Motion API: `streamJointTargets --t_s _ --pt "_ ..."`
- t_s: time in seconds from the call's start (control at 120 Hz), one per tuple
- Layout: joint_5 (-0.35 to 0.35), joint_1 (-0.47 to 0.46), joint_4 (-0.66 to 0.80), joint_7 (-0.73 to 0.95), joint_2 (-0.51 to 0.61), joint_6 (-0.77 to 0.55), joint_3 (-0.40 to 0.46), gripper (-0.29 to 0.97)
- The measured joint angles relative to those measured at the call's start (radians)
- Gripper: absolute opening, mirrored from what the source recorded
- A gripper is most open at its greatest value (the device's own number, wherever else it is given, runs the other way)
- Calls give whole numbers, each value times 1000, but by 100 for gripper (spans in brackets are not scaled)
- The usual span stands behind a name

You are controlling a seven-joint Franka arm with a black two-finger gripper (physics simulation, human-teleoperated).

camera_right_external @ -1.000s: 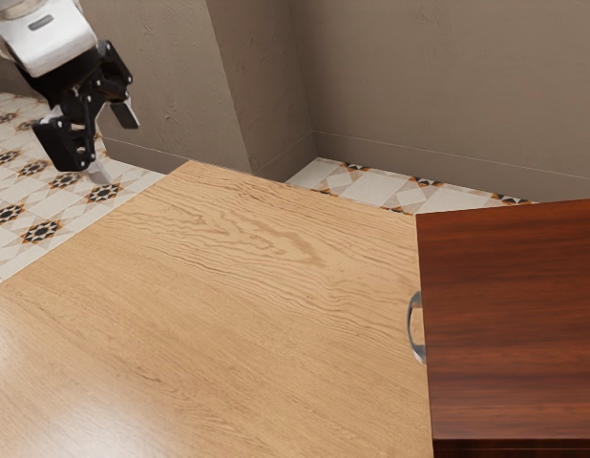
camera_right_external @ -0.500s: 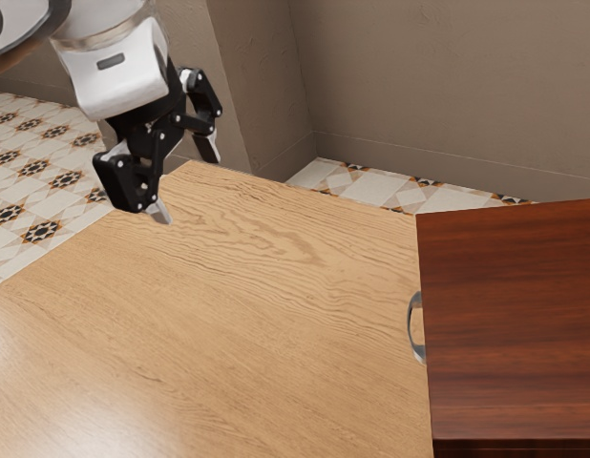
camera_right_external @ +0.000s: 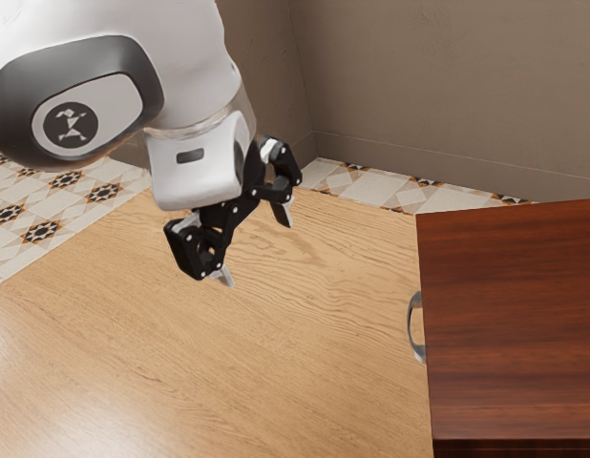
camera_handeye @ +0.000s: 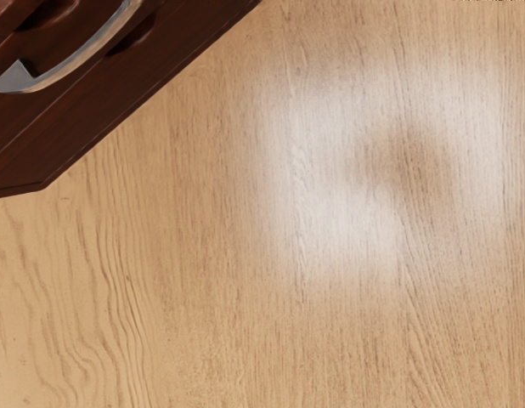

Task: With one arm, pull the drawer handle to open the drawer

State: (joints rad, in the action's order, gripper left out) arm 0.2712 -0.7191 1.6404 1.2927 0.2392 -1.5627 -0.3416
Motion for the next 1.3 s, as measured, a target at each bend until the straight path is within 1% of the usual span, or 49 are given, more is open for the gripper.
streamJointTargets --t_s 0.175,0.408,0.442,0.5,0.542,0.725,0.808,0.908,1.092,1.3 --pt "0 -18 76 17 0 -108 -2 68" --pt "-6 -34 175 43 41 -230 -11 68" --pt "-8 -50 184 50 49 -245 -27 68" --pt "-11 -116 192 63 58 -267 -84 68" --pt "-13 -147 203 73 66 -283 -108 68" --pt "-21 -178 268 123 112 -337 -129 68" --pt "-30 -197 286 153 125 -354 -135 68" --pt "-50 -238 290 200 137 -363 -176 68" --pt "-67 -253 297 268 167 -315 -188 68" --pt "-71 -333 332 359 218 -328 -254 68"
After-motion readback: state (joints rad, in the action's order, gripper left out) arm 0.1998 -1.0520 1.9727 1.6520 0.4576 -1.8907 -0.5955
